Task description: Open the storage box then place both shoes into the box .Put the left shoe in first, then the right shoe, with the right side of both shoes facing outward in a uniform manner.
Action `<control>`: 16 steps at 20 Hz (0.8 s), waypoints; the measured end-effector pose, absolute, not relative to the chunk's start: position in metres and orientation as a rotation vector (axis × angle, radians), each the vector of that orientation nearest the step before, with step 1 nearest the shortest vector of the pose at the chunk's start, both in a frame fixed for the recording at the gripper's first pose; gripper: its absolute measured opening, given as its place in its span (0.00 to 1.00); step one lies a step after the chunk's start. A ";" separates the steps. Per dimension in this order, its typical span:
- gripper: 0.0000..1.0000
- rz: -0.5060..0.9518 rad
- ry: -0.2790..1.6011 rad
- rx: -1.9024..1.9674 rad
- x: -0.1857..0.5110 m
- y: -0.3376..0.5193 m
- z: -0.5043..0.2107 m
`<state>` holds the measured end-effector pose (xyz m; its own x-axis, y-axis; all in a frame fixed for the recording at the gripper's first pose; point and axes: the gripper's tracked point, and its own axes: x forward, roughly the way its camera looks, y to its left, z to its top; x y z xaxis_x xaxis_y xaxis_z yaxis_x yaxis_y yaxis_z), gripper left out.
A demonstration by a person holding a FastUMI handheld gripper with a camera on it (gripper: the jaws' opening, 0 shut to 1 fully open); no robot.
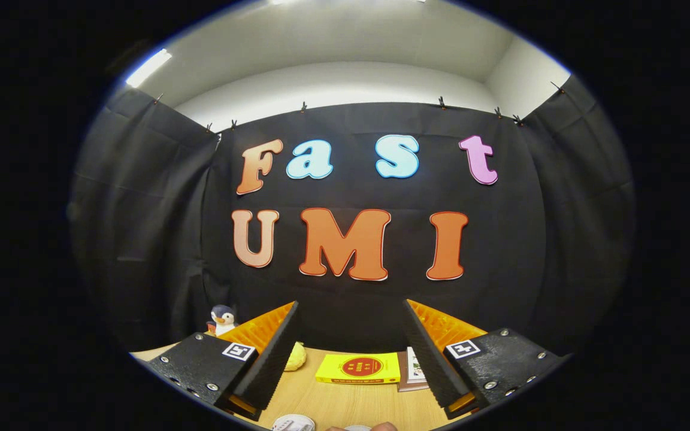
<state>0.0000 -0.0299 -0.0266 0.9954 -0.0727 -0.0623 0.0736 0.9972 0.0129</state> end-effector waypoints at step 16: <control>1.00 0.293 0.618 0.113 -0.050 0.109 -0.194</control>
<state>-0.0496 0.1088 -0.1936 0.7751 0.3037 -0.5540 -0.2363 0.9526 0.1915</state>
